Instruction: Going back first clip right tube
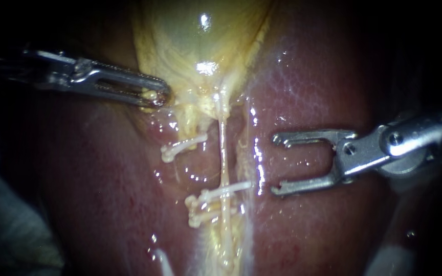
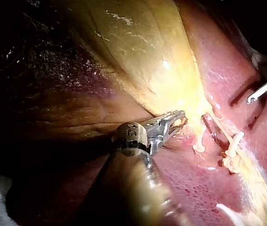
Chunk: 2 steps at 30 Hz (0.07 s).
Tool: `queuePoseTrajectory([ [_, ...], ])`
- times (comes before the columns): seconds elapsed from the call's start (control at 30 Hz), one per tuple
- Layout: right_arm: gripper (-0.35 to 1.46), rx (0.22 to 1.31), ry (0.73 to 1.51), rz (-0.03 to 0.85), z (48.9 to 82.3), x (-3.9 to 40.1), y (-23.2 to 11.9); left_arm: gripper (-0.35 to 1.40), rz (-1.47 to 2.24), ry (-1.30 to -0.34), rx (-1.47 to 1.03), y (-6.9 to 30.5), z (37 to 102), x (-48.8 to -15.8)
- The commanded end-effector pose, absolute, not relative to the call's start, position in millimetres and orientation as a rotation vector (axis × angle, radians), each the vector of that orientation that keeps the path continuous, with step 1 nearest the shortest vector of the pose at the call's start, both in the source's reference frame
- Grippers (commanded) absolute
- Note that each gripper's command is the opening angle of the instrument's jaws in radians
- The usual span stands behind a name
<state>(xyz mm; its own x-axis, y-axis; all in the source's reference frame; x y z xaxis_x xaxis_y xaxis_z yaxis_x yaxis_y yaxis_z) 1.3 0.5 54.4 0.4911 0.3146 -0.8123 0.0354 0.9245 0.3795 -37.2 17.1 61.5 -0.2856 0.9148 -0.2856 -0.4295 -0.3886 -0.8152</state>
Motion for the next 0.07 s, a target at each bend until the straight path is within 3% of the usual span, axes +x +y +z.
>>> queuePoseTrajectory([
  [0.03, 0.5, 0.371, 1.05, 0.175, 54.4, 1.3, 0.5, -0.35, 1.82, -0.774, -0.954, 17.1, 61.4, -37.2],
  [0.07, 0.5, 0.371, 1.05, 0.175, 54.4, 1.3, 0.5, -0.35, 1.82, -0.775, -0.954, 17.1, 61.4, -37.2],
])
